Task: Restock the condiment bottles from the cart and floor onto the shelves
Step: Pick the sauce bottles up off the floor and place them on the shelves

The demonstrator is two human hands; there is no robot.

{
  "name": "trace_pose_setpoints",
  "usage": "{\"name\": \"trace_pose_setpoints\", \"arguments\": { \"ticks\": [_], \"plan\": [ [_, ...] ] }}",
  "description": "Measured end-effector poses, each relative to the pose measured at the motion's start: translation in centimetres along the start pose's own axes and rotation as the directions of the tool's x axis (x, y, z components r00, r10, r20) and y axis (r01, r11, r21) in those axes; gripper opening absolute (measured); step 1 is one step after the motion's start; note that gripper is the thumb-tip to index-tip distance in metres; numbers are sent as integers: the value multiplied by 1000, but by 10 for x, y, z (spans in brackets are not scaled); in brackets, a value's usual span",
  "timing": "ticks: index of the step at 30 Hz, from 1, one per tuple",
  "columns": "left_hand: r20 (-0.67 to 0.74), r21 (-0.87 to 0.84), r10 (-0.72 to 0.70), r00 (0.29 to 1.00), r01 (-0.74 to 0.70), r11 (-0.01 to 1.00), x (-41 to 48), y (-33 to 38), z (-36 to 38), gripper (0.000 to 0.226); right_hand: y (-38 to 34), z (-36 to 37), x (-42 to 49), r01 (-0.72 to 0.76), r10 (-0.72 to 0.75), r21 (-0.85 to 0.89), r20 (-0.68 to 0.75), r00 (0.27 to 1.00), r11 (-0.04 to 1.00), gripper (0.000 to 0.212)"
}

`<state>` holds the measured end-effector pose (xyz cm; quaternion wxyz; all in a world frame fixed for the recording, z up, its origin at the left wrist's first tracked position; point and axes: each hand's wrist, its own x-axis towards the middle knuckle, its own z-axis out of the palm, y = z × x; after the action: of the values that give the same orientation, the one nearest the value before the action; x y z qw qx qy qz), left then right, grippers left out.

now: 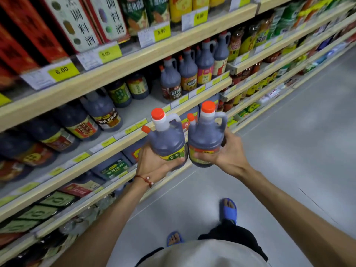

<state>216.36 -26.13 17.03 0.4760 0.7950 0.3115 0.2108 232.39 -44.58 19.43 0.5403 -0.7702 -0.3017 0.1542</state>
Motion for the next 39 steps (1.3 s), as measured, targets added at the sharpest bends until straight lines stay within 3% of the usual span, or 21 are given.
{"name": "trace_pose_setpoints", "arguments": {
  "ticks": [3,8,11,16,18,20,26,35,39],
  "plan": [
    [-40,23,-19,999,20,1000,13,0,9,81,7,-6,31,34,-32,-16,95,995,999,84],
    [-196,-14,-78,977,76,997,29,25,40,70,20,-27,86,91,-80,-34,243,967,995,77],
    [-303,-87,-129,944,107,990,34,36,60,76,27,-41,115,142,-115,-54,346,931,988,77],
    [-455,-25,-212,865,225,974,37,58,84,75,34,-52,151,151,-127,-15,465,876,988,80],
    [-474,-41,-250,844,262,964,36,58,91,85,35,-52,159,140,-130,16,491,862,990,82],
    [-475,-70,-276,836,276,959,34,55,92,95,38,-49,164,125,-129,41,499,857,991,83],
    [-485,-130,-307,819,280,951,41,34,76,93,31,-31,173,121,-133,56,487,863,991,73],
    [-396,39,-195,897,229,973,79,4,10,83,10,15,173,102,-114,53,355,928,993,69],
    [-430,99,-137,892,197,975,103,-7,-8,84,6,29,171,125,-133,45,284,950,991,72]
  ]
}}
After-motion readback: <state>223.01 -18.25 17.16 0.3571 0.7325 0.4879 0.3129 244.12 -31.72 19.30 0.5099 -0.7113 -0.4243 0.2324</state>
